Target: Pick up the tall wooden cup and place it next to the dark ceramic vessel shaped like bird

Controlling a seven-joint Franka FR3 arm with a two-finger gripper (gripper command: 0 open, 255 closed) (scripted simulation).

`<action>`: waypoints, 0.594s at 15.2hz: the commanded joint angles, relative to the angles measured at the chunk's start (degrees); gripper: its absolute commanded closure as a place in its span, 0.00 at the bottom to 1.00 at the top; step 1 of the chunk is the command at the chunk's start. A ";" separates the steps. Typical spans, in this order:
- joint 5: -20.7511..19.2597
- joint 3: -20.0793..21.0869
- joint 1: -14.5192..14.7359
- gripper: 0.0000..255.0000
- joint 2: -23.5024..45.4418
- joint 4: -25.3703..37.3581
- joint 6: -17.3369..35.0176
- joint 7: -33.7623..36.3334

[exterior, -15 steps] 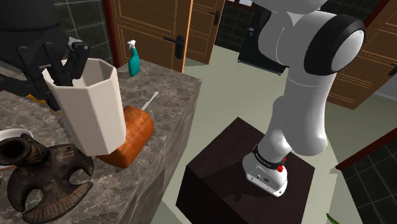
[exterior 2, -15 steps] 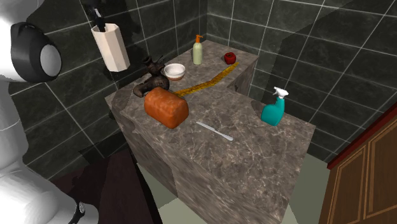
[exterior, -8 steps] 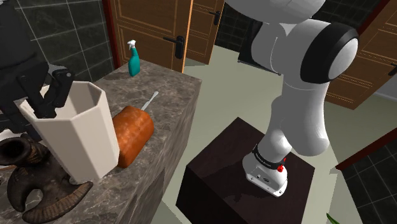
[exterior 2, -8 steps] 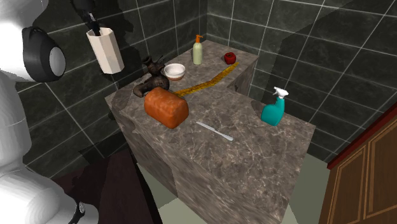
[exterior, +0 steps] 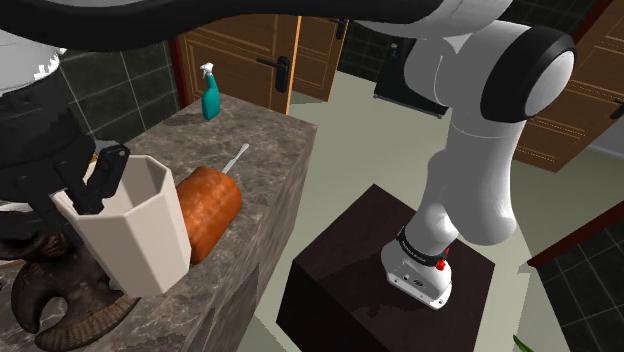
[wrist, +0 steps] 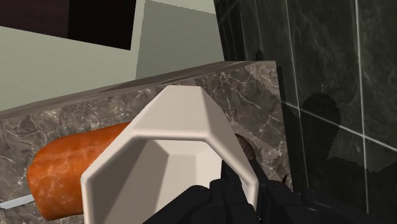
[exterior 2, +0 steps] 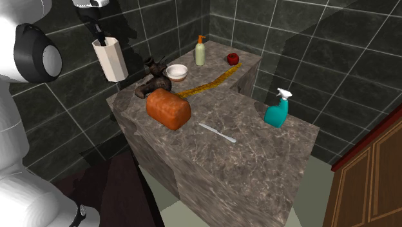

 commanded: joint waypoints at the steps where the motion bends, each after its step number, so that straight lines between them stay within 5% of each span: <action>1: 0.25 0.03 -0.40 1.00 -0.64 -2.49 1.95 0.06; 9: 0.70 -0.06 -1.55 1.00 -1.81 -10.43 8.74 0.08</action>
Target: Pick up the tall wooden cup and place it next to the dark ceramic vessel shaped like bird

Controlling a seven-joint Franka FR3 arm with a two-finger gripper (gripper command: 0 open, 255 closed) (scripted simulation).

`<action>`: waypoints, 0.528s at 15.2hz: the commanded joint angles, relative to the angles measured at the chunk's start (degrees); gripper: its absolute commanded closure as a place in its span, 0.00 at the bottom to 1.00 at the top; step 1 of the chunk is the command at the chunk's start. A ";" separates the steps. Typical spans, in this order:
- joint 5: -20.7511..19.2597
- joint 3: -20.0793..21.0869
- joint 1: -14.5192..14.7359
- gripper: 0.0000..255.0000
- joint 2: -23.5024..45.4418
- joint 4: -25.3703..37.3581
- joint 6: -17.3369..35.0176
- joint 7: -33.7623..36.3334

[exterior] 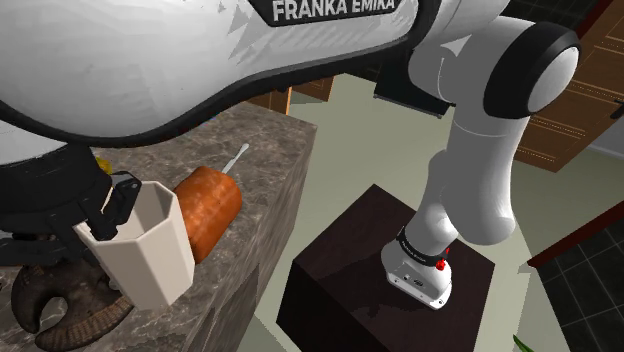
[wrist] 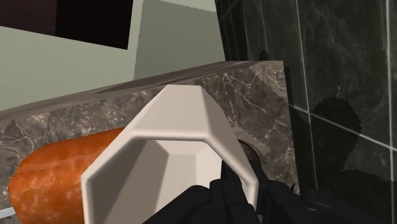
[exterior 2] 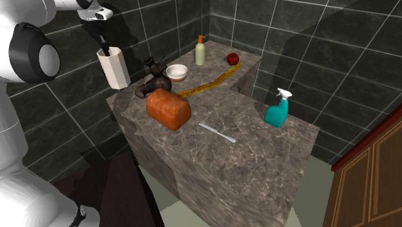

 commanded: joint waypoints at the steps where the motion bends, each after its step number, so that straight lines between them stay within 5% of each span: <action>1: 0.15 0.01 -0.30 1.00 -0.46 -2.20 1.84 0.04; 8: 0.01 -0.18 -0.79 1.00 -0.41 -7.57 7.20 0.24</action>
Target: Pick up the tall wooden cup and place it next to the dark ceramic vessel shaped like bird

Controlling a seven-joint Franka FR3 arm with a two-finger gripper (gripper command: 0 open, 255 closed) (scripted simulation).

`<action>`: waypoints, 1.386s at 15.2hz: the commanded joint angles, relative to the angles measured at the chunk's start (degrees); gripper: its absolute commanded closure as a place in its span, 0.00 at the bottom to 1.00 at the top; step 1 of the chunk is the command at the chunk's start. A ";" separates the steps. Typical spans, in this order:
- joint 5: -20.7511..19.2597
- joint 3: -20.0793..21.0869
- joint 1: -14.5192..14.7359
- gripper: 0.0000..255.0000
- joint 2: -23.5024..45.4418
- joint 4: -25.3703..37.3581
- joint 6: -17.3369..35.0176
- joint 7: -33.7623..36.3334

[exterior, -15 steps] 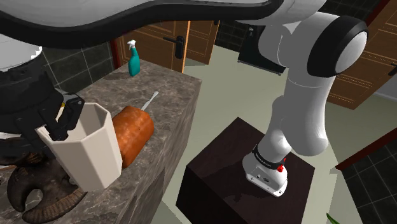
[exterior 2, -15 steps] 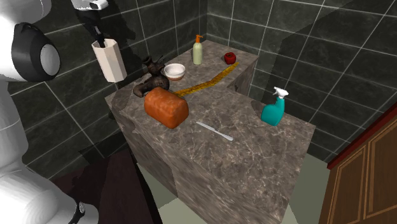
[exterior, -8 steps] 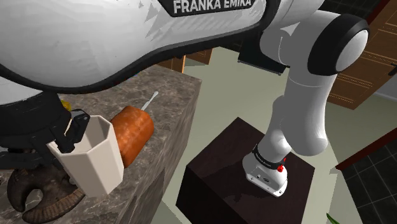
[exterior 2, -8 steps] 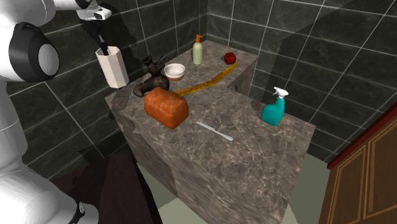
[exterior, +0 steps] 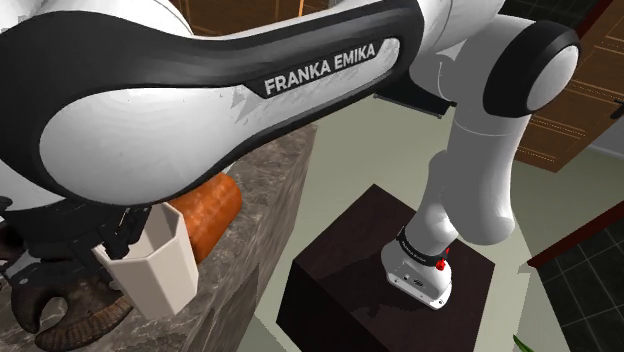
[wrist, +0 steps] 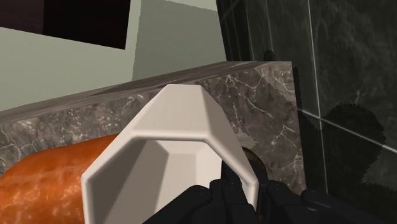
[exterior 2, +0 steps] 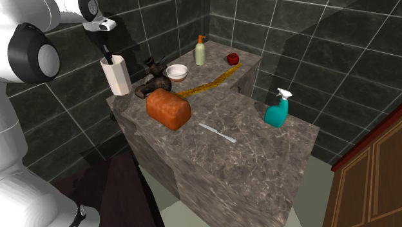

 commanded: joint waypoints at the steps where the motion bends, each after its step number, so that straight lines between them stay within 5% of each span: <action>1: -0.07 -0.07 -0.15 1.00 0.04 -1.50 1.60 0.03; 21: -2.42 -1.28 -0.07 1.00 4.02 -11.51 15.17 1.51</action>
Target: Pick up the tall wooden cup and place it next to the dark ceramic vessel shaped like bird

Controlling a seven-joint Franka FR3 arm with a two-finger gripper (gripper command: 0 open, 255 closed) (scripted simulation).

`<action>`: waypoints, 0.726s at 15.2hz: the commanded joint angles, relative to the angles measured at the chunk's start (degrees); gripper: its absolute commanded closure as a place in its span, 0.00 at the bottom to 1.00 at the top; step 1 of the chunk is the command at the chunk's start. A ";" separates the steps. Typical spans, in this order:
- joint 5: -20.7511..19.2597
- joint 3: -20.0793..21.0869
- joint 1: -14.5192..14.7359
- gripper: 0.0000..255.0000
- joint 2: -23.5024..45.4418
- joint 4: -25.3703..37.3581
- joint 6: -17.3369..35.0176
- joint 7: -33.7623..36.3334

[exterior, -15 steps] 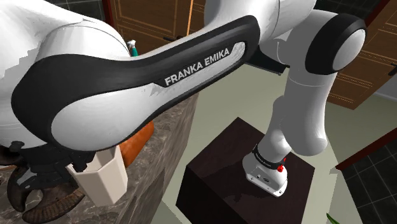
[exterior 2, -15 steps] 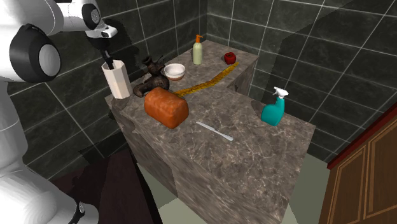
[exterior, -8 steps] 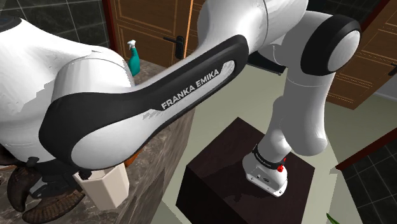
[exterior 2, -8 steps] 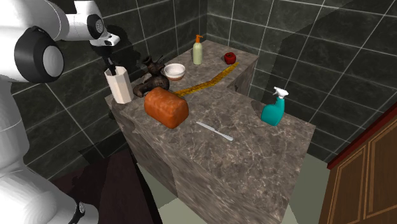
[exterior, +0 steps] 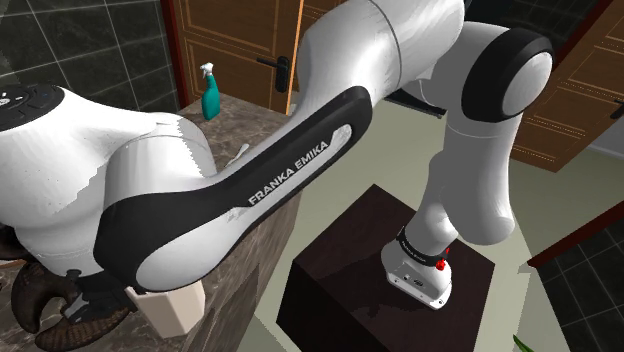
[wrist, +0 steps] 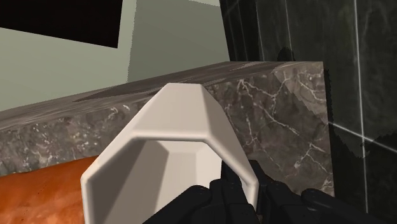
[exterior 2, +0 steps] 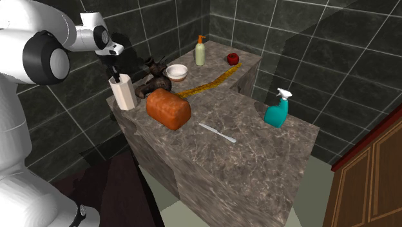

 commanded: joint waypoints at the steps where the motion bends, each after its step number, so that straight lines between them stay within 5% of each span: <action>1: -0.37 -0.19 0.08 1.00 0.66 -0.61 1.28 0.17; 11: -1.51 -0.83 0.45 1.00 2.74 -2.34 4.93 0.85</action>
